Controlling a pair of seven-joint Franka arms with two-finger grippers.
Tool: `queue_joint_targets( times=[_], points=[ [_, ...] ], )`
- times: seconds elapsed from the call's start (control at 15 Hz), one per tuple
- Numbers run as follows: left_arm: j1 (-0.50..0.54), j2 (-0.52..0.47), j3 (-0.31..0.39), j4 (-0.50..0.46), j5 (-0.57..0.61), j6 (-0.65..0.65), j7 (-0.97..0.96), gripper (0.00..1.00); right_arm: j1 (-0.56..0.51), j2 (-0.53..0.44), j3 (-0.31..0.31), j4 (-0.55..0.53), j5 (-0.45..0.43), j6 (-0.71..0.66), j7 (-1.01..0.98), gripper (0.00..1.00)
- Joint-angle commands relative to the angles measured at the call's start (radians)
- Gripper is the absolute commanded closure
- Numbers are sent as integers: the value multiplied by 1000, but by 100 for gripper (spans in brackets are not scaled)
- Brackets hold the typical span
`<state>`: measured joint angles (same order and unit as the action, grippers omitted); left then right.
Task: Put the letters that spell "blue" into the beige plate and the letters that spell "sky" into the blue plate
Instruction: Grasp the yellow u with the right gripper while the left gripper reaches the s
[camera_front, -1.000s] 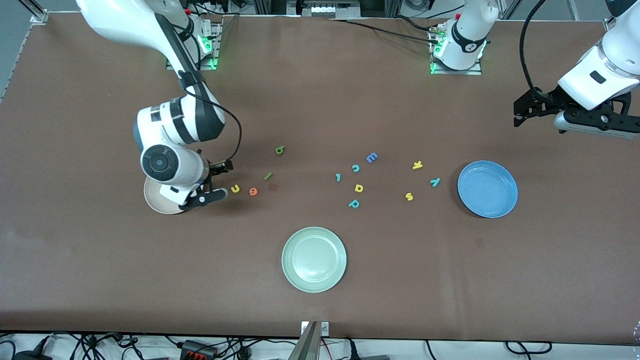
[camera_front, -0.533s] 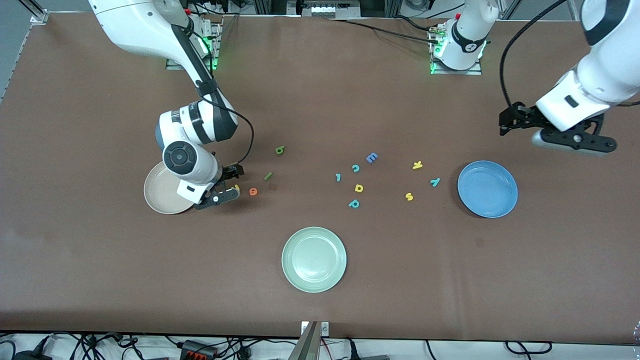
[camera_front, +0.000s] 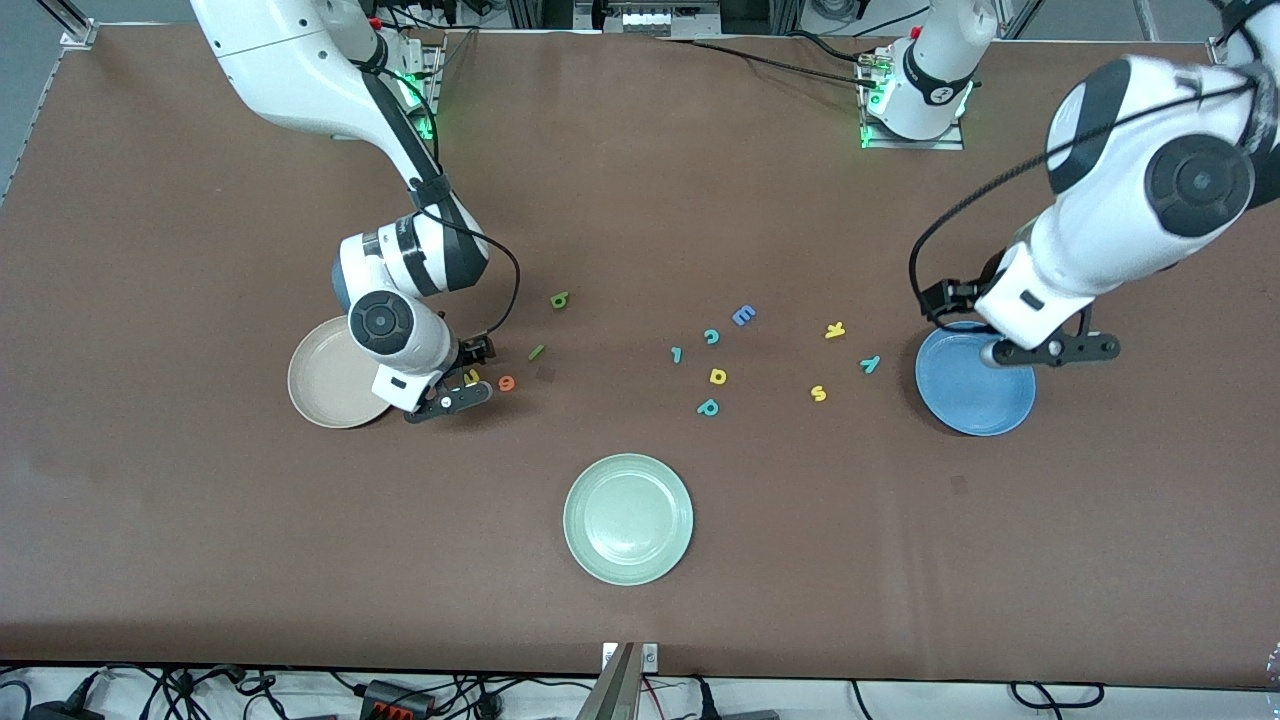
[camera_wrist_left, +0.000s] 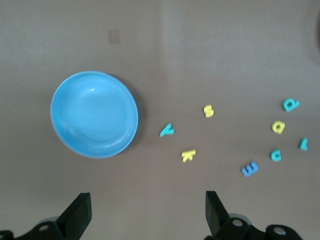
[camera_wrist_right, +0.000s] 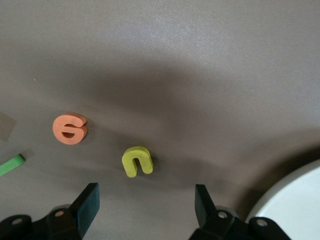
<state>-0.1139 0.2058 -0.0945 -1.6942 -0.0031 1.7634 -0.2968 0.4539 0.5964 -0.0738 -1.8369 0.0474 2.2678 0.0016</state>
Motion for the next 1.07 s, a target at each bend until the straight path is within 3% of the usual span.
queue_joint_targets(
  times=[0.0,0.27,0.53,0.67,0.87,1.0],
  points=[
    [-39,73,1,22,-8,39,-82,0,9,8,-3,-8,11,24,-8,33],
    [-107,176,1,21,3,100,-342,0,34,29,-3,-7,9,70,-11,35],
    [-150,303,2,11,2,215,-352,0,29,31,-3,1,9,76,-18,36],
    [-145,352,2,-1,2,310,-352,0,31,31,-3,1,8,78,-20,41],
    [-150,374,2,-2,3,341,-352,0,28,31,-3,1,5,78,-20,47],
    [-167,398,4,-27,5,411,-354,0,29,31,-3,1,3,76,-20,58]
  ],
)
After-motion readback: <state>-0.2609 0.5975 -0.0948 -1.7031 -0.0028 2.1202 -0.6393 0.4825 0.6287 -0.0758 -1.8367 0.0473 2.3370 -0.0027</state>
